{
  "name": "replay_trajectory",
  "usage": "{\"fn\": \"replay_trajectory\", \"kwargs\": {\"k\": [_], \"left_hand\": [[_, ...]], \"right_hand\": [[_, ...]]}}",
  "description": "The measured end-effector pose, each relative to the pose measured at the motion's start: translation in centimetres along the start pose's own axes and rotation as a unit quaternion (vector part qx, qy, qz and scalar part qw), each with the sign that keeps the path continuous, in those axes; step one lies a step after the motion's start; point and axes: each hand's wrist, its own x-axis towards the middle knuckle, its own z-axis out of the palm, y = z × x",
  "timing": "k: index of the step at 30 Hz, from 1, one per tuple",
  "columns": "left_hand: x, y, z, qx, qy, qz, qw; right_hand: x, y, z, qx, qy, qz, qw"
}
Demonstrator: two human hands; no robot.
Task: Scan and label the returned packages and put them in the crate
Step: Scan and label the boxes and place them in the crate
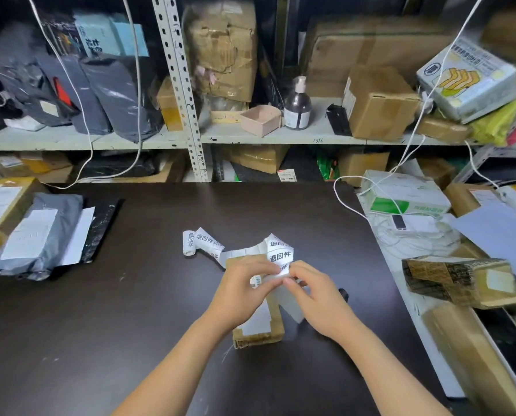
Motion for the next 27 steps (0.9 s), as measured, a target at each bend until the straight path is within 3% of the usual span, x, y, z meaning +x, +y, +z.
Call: {"fn": "replay_trajectory", "kwargs": {"k": [5, 8, 14, 16, 20, 24, 27], "left_hand": [[-0.8, -0.1, -1.1, -0.077, -0.033, -0.092, 0.992], [-1.0, 0.0, -1.5, -0.085, -0.009, -0.133, 0.987], [-0.9, 1.2, -2.6, -0.107, 0.127, -0.172, 0.971], [-0.9, 1.5, -3.0, -0.071, 0.169, -0.154, 0.971], [-1.2, 1.4, -3.0, 0.124, 0.198, -0.047, 0.971], [-1.6, 0.5, -2.1, 0.209, 0.192, 0.085, 0.955], [-2.3, -0.2, -1.6, 0.245, 0.152, 0.157, 0.945]], "right_hand": [[-0.7, -0.4, 0.8, -0.024, -0.001, -0.015, 1.0], [-0.9, 0.0, 1.1, -0.032, -0.005, 0.009, 0.999], [0.3, 2.1, 0.1, -0.062, 0.099, 0.212, 0.97], [1.1, 2.5, -0.7, -0.063, 0.158, 0.278, 0.945], [1.8, 0.6, -1.1, 0.01, 0.275, 0.348, 0.896], [2.7, -3.3, 0.2, 0.283, 0.137, 0.334, 0.888], [3.2, -4.9, 1.0, 0.32, 0.127, 0.316, 0.884]]}}
